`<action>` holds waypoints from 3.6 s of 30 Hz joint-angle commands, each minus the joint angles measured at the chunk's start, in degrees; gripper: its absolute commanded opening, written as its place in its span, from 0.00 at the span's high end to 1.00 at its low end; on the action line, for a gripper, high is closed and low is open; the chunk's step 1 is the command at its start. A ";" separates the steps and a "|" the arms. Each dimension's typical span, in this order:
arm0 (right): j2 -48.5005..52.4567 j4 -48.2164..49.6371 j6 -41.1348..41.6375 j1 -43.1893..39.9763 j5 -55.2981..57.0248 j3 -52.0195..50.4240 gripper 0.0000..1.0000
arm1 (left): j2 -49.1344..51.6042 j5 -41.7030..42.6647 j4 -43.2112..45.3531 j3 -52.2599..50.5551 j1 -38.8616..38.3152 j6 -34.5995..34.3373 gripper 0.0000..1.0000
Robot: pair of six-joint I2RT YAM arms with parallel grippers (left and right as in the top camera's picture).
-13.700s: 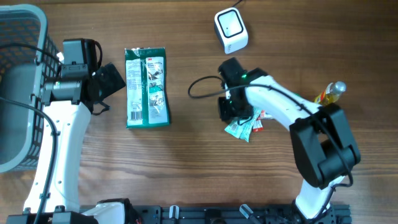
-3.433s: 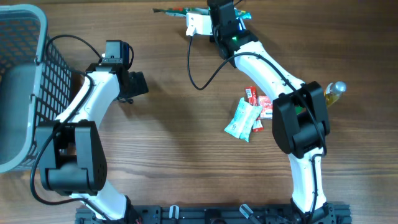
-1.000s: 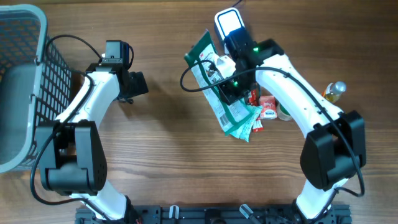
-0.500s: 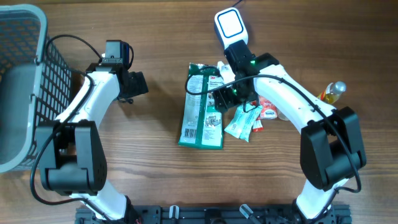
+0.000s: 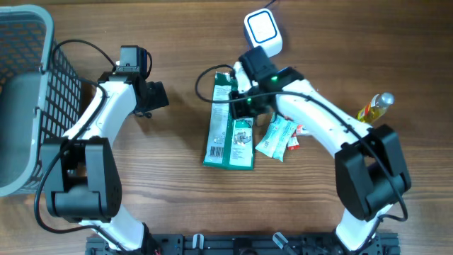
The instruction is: Scan the item barcode
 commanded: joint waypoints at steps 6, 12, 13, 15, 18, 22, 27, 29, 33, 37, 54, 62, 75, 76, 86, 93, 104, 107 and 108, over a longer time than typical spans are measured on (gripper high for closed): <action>0.87 11.54 14.14 5.88 10.86 -9.97 0.96 | -0.74 -0.48 0.17 -0.39 0.37 0.33 0.00; 0.98 10.84 18.80 6.03 18.05 -12.57 0.96 | -0.74 -0.50 0.15 -0.39 0.37 0.33 0.00; 0.98 9.94 20.02 6.03 19.69 -12.57 0.96 | -0.74 -0.50 0.15 -0.39 0.37 0.33 0.00; 0.98 8.26 23.43 6.03 22.34 -12.57 0.96 | -0.74 -0.50 0.15 -0.39 0.37 0.33 0.00; 0.98 7.21 24.59 6.01 24.48 -12.57 0.96 | -0.74 -0.48 0.15 -0.39 0.37 0.35 0.00; 0.98 6.12 24.57 5.66 25.42 -12.57 0.96 | -0.74 -0.50 0.15 -0.39 0.37 0.33 0.00; 0.83 3.91 23.67 5.09 26.86 -10.82 0.96 | -0.74 -0.50 0.17 -0.39 0.37 0.33 0.00; 0.42 1.97 20.96 4.79 26.84 -8.26 0.96 | -0.74 -0.50 0.15 -0.39 0.37 0.33 0.00; -1.70 -2.82 15.45 4.76 27.15 -3.34 0.96 | -0.74 -0.50 0.17 -0.39 0.37 0.33 0.00; -5.31 -5.16 14.97 4.44 30.62 -1.44 0.89 | -0.74 -0.50 0.17 -0.39 0.37 0.33 0.00; -6.01 -5.22 10.45 4.24 40.68 -2.10 0.00 | -0.74 -0.48 0.17 -0.39 0.37 0.33 0.00; -6.01 -2.56 10.47 4.24 40.50 -2.10 0.00 | -0.74 -0.50 0.15 -0.39 0.37 0.33 0.00; -6.01 -1.64 10.45 4.24 40.50 -2.10 0.00 | -0.74 -0.50 0.15 -0.39 0.37 0.33 0.00; -6.01 -1.64 10.45 4.24 40.50 -2.10 0.00 | -0.74 -0.48 0.17 -0.39 0.37 0.33 0.00; -8.90 -1.53 10.47 4.24 40.48 -2.14 0.00 | -0.74 -0.50 0.17 -0.39 0.37 0.33 0.00; -21.00 0.87 8.92 1.88 42.88 -2.14 0.00 | -0.74 -0.50 0.15 -0.39 0.37 0.33 0.00; -42.82 5.62 7.19 -6.54 40.72 -6.47 0.00 | -0.74 -0.50 0.15 -0.39 0.37 0.33 0.00; -49.72 7.78 5.22 -8.96 40.22 -11.39 0.00 | -0.74 -0.48 0.17 -0.39 0.37 0.33 0.00; -52.13 9.09 4.28 -9.70 39.76 -13.51 0.00 | -0.74 -0.50 0.17 -0.39 0.37 0.33 0.00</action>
